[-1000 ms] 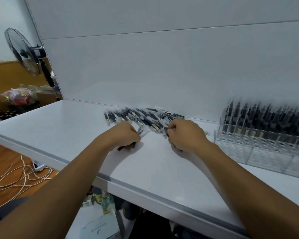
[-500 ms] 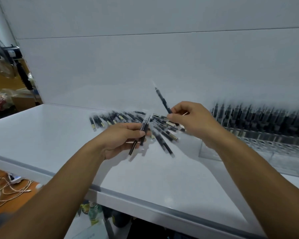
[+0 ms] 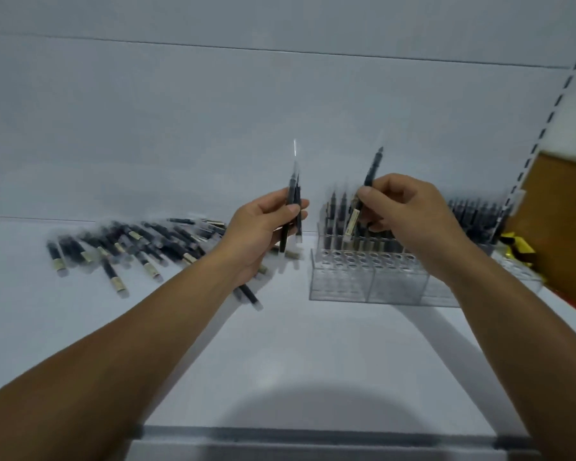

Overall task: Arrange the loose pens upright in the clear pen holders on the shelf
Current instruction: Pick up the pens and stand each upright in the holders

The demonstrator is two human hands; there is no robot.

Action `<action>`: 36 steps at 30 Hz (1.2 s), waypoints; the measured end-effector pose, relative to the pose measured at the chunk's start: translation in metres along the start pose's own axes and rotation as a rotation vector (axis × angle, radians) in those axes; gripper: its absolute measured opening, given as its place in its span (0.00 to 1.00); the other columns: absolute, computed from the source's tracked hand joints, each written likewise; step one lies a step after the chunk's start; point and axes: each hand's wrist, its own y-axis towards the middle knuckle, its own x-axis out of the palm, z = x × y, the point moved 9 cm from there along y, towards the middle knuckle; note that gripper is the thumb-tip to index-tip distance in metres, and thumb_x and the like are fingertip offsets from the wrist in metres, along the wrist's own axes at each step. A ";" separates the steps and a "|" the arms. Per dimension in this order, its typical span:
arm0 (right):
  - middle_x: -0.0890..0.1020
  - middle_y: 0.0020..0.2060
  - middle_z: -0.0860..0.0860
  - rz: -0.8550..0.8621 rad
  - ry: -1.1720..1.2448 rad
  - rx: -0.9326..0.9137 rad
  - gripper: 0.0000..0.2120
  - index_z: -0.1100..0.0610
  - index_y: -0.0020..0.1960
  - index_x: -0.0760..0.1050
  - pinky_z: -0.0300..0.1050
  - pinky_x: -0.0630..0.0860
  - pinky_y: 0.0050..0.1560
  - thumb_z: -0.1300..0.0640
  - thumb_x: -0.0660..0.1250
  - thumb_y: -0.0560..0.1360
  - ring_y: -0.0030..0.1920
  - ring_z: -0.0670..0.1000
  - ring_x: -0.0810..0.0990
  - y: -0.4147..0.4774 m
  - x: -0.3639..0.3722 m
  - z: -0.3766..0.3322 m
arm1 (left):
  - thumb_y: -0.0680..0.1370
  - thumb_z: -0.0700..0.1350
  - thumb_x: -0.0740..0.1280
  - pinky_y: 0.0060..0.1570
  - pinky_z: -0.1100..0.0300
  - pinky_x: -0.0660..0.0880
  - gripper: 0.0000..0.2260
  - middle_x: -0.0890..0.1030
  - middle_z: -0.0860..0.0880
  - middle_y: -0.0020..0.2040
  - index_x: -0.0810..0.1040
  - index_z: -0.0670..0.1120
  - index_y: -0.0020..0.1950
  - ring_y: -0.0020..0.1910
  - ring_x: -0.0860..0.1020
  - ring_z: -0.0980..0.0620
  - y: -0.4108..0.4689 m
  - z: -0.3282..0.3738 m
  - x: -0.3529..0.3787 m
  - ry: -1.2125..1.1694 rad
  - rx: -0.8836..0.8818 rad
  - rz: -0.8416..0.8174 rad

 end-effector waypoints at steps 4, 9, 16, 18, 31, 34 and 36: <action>0.86 0.41 0.54 0.023 -0.021 -0.011 0.06 0.57 0.53 0.78 0.49 0.82 0.48 0.56 0.69 0.78 0.40 0.44 0.85 -0.002 0.002 0.008 | 0.77 0.34 0.65 0.50 0.64 0.77 0.14 0.85 0.49 0.52 0.78 0.44 0.62 0.51 0.82 0.53 0.003 -0.012 0.005 -0.100 0.056 0.026; 0.85 0.38 0.48 -0.037 -0.098 -0.053 0.02 0.51 0.46 0.77 0.46 0.81 0.47 0.56 0.70 0.76 0.41 0.46 0.85 0.005 0.023 0.007 | 0.77 0.36 0.66 0.50 0.64 0.77 0.12 0.85 0.49 0.52 0.80 0.47 0.58 0.53 0.82 0.52 0.003 -0.003 -0.004 -0.089 0.144 0.030; 0.84 0.38 0.46 -0.055 -0.316 -0.097 0.05 0.50 0.45 0.76 0.42 0.79 0.44 0.51 0.72 0.75 0.41 0.46 0.84 0.013 0.028 0.003 | 0.77 0.36 0.67 0.54 0.61 0.78 0.13 0.85 0.50 0.52 0.79 0.46 0.60 0.53 0.82 0.52 -0.002 -0.001 0.004 -0.060 0.151 -0.019; 0.83 0.36 0.45 -0.088 -0.378 -0.096 0.06 0.49 0.43 0.76 0.41 0.78 0.42 0.51 0.72 0.74 0.39 0.45 0.82 0.012 0.031 0.004 | 0.77 0.36 0.66 0.54 0.61 0.78 0.13 0.85 0.50 0.52 0.79 0.46 0.60 0.53 0.83 0.52 -0.003 -0.001 0.006 -0.058 0.152 -0.035; 0.83 0.40 0.50 -0.223 -0.395 0.041 0.07 0.54 0.45 0.81 0.49 0.79 0.48 0.51 0.74 0.72 0.40 0.45 0.80 0.000 0.051 0.037 | 0.76 0.36 0.67 0.50 0.63 0.78 0.12 0.85 0.50 0.51 0.80 0.47 0.57 0.51 0.83 0.53 -0.012 0.002 0.007 -0.074 0.151 -0.052; 0.83 0.48 0.44 -0.148 -0.260 0.044 0.13 0.49 0.56 0.80 0.41 0.79 0.52 0.52 0.75 0.72 0.50 0.44 0.81 -0.004 0.035 0.033 | 0.76 0.36 0.67 0.48 0.64 0.78 0.12 0.85 0.49 0.51 0.80 0.46 0.58 0.50 0.83 0.53 -0.014 0.004 0.009 -0.083 0.154 -0.062; 0.83 0.47 0.43 -0.002 -0.176 -0.039 0.11 0.48 0.57 0.80 0.37 0.79 0.51 0.52 0.72 0.74 0.49 0.43 0.81 -0.007 0.018 0.018 | 0.76 0.36 0.67 0.48 0.64 0.78 0.12 0.85 0.49 0.51 0.80 0.46 0.58 0.50 0.83 0.53 -0.015 0.006 0.010 -0.092 0.155 -0.069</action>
